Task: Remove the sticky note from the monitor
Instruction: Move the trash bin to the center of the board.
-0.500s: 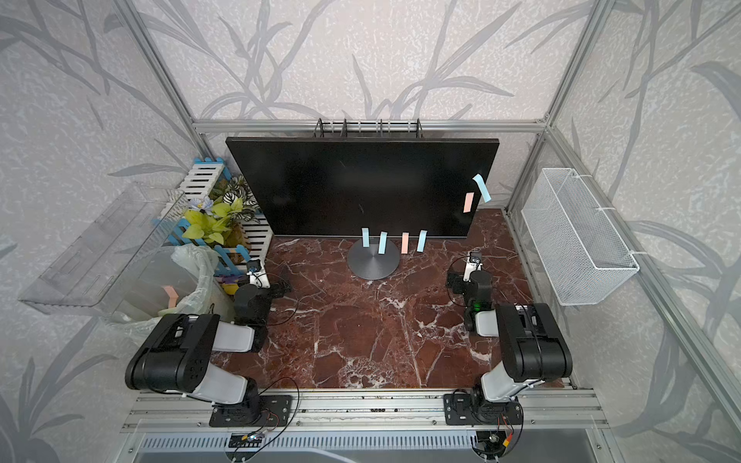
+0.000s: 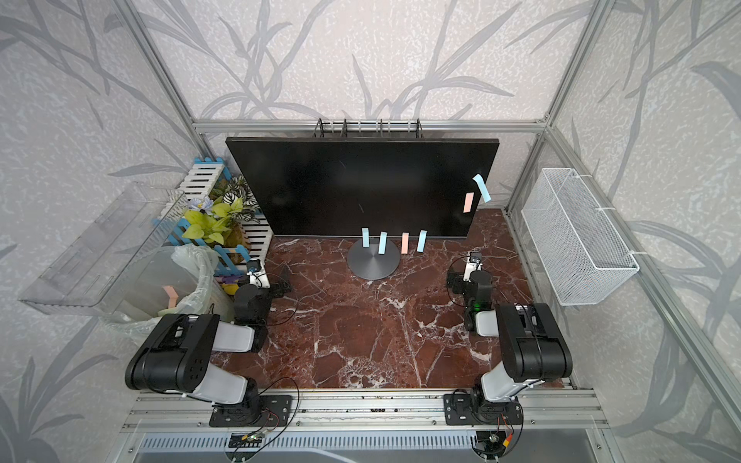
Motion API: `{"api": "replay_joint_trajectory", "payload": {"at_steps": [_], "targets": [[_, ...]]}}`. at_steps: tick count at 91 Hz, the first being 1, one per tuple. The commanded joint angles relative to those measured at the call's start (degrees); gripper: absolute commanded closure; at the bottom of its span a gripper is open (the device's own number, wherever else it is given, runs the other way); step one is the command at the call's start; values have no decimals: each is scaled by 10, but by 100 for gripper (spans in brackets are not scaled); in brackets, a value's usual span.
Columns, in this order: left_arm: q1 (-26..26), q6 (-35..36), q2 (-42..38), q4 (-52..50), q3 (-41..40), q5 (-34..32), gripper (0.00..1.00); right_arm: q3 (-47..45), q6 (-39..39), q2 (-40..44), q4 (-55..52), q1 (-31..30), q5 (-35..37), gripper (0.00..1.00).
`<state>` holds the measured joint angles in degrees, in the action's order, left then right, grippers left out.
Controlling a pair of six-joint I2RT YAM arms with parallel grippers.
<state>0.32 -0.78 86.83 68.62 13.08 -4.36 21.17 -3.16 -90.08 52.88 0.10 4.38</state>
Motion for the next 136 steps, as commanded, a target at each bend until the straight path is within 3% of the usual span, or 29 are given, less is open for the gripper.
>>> {"api": "replay_joint_trajectory", "payload": {"at_steps": [1,18,29,38,54,78,92,111,136], "targets": [[-1,7,1,9,9,7,0,5,-4,-3,14,8,-13,1],[-2,30,-35,-34,19,62,0,8,-17,35,-20,8,19,1],[0,12,-89,-216,76,62,0,32,-23,77,-95,8,23,1],[5,-20,-124,-336,104,56,0,80,-61,108,-239,8,32,1],[57,-37,-239,-435,87,20,0,196,-171,128,-515,8,51,1],[116,-97,-391,-620,127,-36,0,246,-180,185,-650,4,-78,1],[125,-150,-445,-733,191,-53,0,274,-186,247,-737,-38,-91,1],[131,-167,-431,-869,329,-91,0,364,-187,276,-861,-166,-51,1],[131,-116,-275,-1080,603,-161,0,473,-261,212,-912,-316,-41,6]]}}
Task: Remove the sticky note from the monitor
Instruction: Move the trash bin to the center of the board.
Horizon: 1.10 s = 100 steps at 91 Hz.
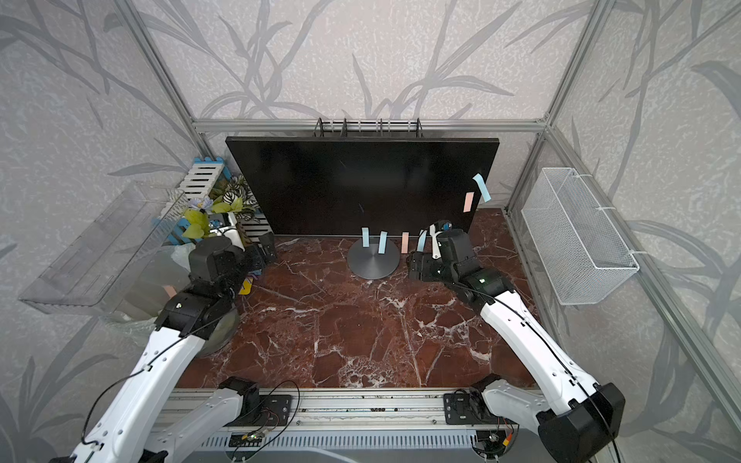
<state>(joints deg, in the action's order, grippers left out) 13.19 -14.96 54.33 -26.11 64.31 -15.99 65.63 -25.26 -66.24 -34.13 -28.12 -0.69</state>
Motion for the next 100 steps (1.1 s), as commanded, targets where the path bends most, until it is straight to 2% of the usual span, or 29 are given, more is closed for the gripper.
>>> {"api": "replay_joint_trajectory", "payload": {"at_steps": [1,14,26,43,57,78,100], "targets": [[2,27,55,-142,101,-48,0,31,-42,-30,-41,-38,9,6],[0,27,119,-238,201,-98,0,80,-46,-68,-54,-77,1,7],[-10,6,133,-281,217,-125,0,116,-25,-99,-68,-94,-5,8],[-37,-30,112,-330,196,-153,0,132,0,-113,-79,-99,-7,7],[-81,-31,96,-342,171,-153,0,123,14,-109,-74,-99,-1,7],[-147,-18,95,-319,136,-124,0,123,43,-101,-80,-98,18,6],[-205,-5,94,-257,62,-89,0,137,59,-102,-94,-93,27,5]]}}
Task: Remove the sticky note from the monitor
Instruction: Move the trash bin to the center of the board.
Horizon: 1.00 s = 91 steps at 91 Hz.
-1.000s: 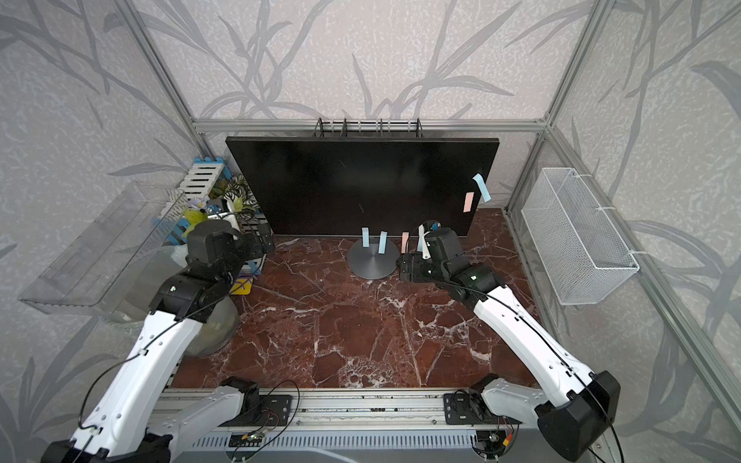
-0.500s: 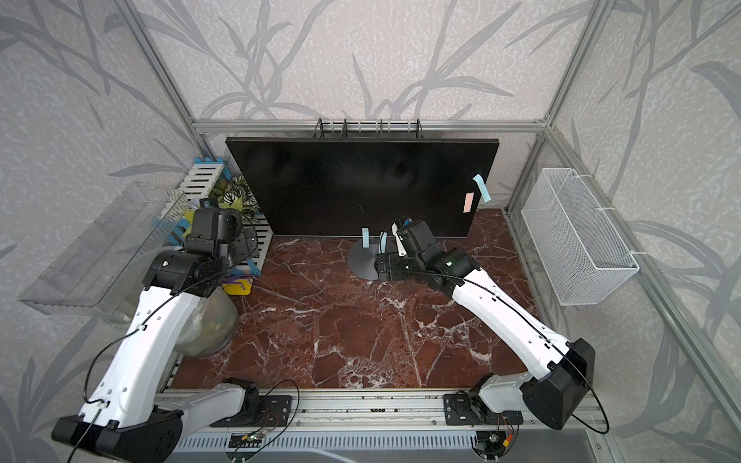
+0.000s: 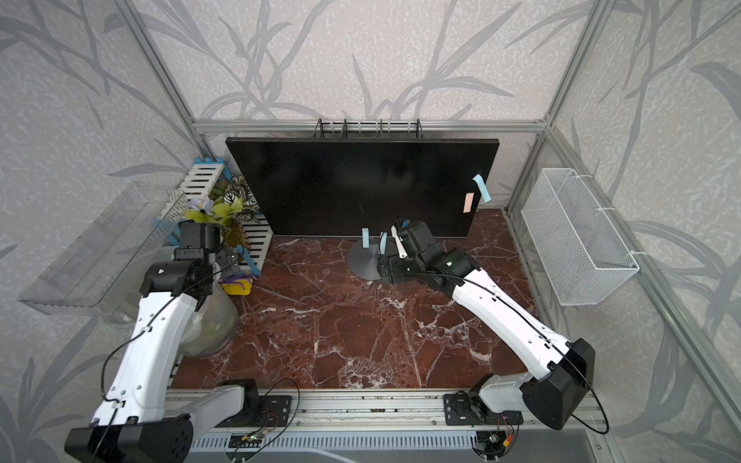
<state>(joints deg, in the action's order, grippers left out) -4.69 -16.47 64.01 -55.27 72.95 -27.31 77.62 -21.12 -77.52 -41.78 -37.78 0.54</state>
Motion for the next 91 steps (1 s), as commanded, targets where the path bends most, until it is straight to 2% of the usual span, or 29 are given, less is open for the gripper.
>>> {"api": "replay_joint_trajectory", "payload": {"at_steps": [1,12,24,61,79,91], "targets": [[-28,11,-1,37,-26,28,0,19,19,11,-19,3,16,5],[-43,20,7,51,-34,38,2,23,23,14,-26,3,23,6],[-50,29,17,68,-43,47,10,22,22,20,-29,3,30,6],[-66,36,11,88,-74,102,59,21,18,25,-34,3,44,6],[-66,28,0,80,-78,145,73,26,19,18,-37,3,46,6],[-65,17,1,72,-72,188,95,34,24,12,-41,3,50,6]]}}
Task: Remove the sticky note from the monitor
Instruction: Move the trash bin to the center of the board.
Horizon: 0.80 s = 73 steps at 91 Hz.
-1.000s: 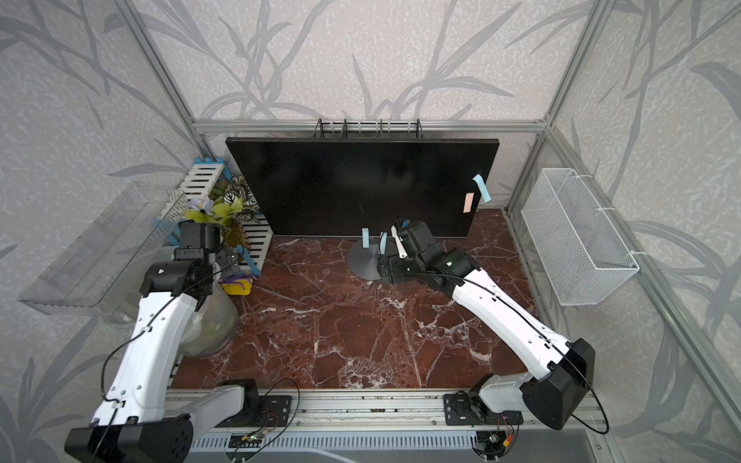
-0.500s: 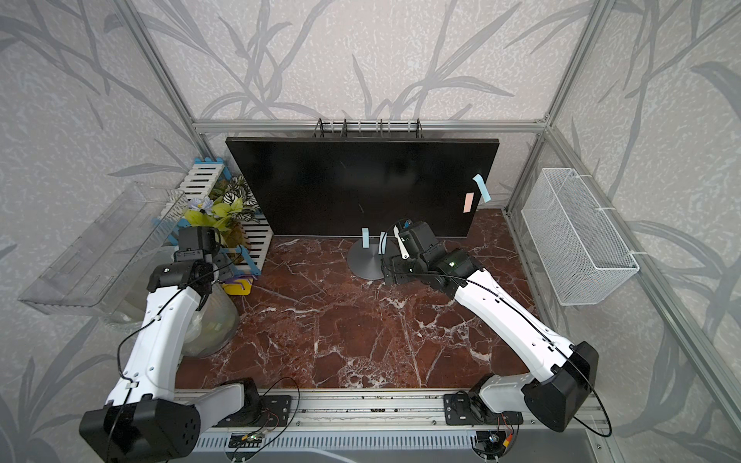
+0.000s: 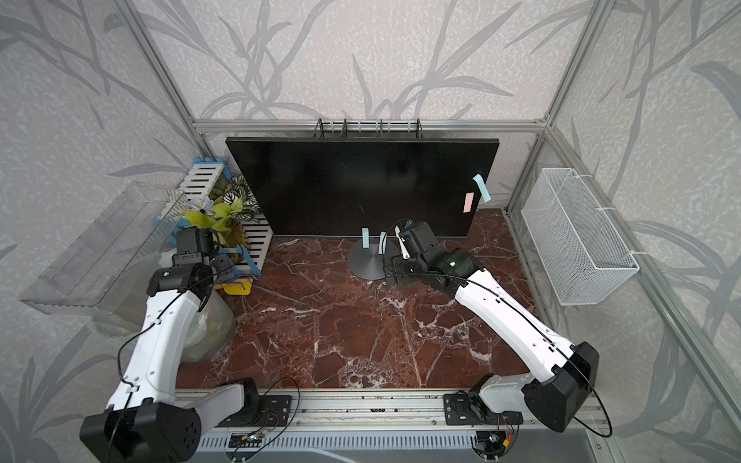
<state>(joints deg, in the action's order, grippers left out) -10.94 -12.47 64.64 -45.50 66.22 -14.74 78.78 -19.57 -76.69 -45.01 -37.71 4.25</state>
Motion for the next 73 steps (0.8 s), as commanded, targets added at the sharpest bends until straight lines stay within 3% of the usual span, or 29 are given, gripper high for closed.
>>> {"api": "replay_joint_trajectory", "payload": {"at_steps": [1,23,73], "targets": [[-2,-24,-5,-27,-4,67,97,23,8,3,-9,3,13,6],[31,-57,4,-53,12,114,100,40,15,-13,-14,3,16,6],[228,-221,-49,-72,-13,107,100,55,11,-38,-9,17,16,5]]}}
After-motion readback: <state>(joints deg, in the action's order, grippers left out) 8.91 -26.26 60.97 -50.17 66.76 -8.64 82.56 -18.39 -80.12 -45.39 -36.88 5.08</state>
